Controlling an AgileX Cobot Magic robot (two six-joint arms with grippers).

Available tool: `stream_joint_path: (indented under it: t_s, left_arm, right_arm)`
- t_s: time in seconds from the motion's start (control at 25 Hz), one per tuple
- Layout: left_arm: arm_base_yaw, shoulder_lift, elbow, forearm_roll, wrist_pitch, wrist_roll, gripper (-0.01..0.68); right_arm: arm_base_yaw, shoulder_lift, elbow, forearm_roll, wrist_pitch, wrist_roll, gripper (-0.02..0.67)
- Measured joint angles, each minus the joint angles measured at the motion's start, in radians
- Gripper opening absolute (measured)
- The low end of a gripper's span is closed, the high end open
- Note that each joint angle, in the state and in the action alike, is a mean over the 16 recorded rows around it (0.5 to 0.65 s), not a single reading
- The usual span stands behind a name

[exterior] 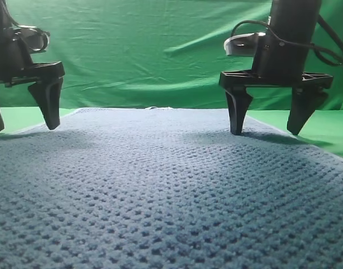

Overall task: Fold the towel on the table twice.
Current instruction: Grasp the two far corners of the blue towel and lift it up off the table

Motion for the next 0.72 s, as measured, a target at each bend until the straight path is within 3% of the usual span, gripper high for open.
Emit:
stream_joint_path:
  t_s: [0.44, 0.6, 0.72]
  left_arm:
    - [-0.046, 0.054, -0.034, 0.081, 0.011, -0.018, 0.639]
    - [-0.065, 0.070, -0.045, 0.110, 0.023, -0.039, 0.613]
    - [-0.073, 0.082, -0.055, 0.113, 0.034, -0.058, 0.553]
  right_arm:
    - [0.000, 0.023, -0.007, 0.003, -0.014, -0.002, 0.636]
    - [0.000, 0.027, -0.010, 0.004, -0.015, -0.003, 0.594]
    - [0.000, 0.033, -0.013, 0.007, -0.016, -0.003, 0.528]
